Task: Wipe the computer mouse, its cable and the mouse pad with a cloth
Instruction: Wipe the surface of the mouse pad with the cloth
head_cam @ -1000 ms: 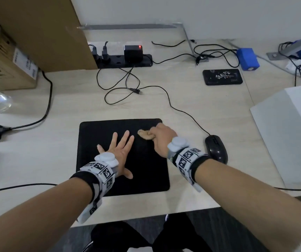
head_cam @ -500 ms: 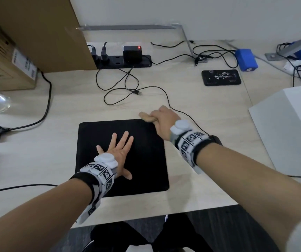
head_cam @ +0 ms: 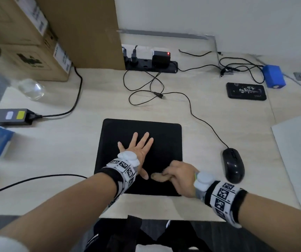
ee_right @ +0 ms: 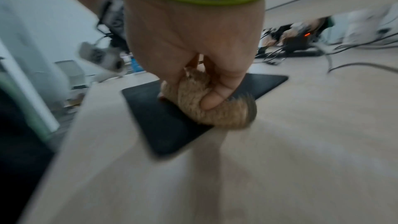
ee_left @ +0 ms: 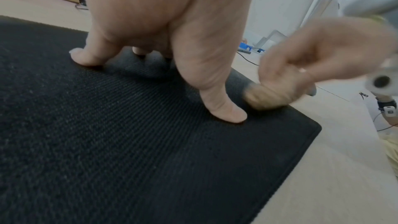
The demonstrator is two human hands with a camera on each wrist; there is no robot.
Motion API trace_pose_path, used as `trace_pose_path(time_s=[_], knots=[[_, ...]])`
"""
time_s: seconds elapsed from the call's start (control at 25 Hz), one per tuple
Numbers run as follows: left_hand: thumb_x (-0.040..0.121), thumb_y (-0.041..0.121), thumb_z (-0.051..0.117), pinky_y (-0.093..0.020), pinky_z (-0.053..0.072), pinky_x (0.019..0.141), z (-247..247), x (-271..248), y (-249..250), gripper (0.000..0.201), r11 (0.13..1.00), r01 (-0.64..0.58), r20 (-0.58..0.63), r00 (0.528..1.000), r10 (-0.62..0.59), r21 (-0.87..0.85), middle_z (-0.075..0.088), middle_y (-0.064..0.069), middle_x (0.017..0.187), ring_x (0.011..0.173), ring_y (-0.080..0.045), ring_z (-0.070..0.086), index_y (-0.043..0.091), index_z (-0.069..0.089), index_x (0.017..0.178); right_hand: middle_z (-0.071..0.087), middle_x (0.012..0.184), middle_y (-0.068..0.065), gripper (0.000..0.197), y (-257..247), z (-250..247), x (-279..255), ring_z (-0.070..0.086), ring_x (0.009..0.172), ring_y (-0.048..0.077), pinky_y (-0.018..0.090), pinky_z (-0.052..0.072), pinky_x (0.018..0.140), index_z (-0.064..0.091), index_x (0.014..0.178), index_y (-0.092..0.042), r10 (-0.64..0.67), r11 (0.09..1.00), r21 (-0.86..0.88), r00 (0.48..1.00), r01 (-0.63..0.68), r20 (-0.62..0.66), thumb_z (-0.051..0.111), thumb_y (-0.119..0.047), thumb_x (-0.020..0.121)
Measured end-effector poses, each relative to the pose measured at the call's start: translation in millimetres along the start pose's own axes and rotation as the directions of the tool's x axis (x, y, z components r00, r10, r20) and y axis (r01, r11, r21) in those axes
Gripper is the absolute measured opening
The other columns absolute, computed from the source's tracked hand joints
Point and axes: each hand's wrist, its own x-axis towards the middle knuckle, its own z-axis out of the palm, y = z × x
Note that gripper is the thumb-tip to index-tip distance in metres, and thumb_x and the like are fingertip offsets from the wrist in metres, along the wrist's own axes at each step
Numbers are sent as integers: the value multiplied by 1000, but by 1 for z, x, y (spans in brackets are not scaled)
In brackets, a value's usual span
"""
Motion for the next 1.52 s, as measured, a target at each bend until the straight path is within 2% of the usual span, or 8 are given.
trace_pose_path(time_s=[0.12, 0.24, 0.36, 0.64, 0.84, 1.2, 1.4, 1.52], knots=[[73, 54, 76, -64, 4, 116, 7, -12, -14, 125, 997, -57, -125, 991, 49, -56, -27, 10, 159, 147, -24, -23, 30, -17, 152, 60, 90, 0, 22, -7, -34, 49, 62, 81, 21, 36, 53, 71, 66, 102, -23, 86, 996, 30, 978, -82, -190, 59, -17, 82], [83, 59, 62, -47, 2, 122, 20, -31, -56, 109, 995, -52, -287, 958, 25, -88, -18, 3, 163, 149, -24, -16, 24, -13, 154, 58, 92, -5, 19, -31, -54, 112, 61, 87, 20, 31, 48, 75, 64, 103, -30, 83, 996, -11, 983, -86, -164, 57, -26, 85], [81, 65, 60, -39, -3, 121, 28, -41, -103, 111, 1000, -25, -277, 961, 24, 0, -18, -5, 162, 150, -25, -14, 19, -10, 155, 57, 95, 2, 19, -66, -55, 175, 60, 84, 27, 35, 50, 74, 65, 102, -27, 39, 997, -65, 992, -47, -117, 56, -25, 86], [79, 64, 63, -41, -8, 119, 46, -32, -131, 118, 990, -106, -246, 961, 126, 95, -27, -9, 159, 149, -25, -18, 15, -14, 153, 52, 103, 12, 17, -113, -17, 266, 56, 89, 34, 39, 48, 76, 61, 100, -12, -96, 954, -260, 974, 148, 203, 55, -17, 85], [80, 63, 62, -46, -5, 121, 46, -35, -130, 116, 991, -89, -244, 963, 112, 103, -31, -3, 158, 148, -21, -20, 19, -16, 153, 54, 107, 15, 17, -77, -56, 298, 57, 93, 35, 33, 40, 70, 59, 102, -9, 78, 933, -350, 997, -83, -29, 51, -12, 87], [79, 60, 66, -48, -8, 121, 46, -36, -129, 117, 997, -75, -224, 971, 81, 35, -28, 1, 159, 148, -18, -22, 22, -18, 152, 56, 100, 12, 29, -76, 4, 180, 59, 89, 34, 40, 49, 77, 66, 109, -13, -35, 998, -44, 999, 35, 16, 58, -8, 81], [79, 61, 66, -46, -6, 121, 46, -40, -127, 117, 997, -63, -230, 971, 72, 45, -29, 1, 159, 148, -17, -20, 22, -15, 153, 59, 98, 9, 33, -30, 6, 45, 61, 87, 29, 38, 54, 78, 68, 106, -13, -160, 984, -44, 968, 171, 192, 49, -15, 79], [78, 63, 65, -43, -3, 120, 39, -46, -119, 116, 997, -34, -248, 967, 52, 76, -26, -1, 160, 149, -19, -16, 20, -13, 154, 60, 103, 8, 37, -10, -18, 37, 62, 93, 27, 39, 52, 83, 67, 112, -14, -79, 992, -79, 980, 95, 182, 47, -18, 80]])
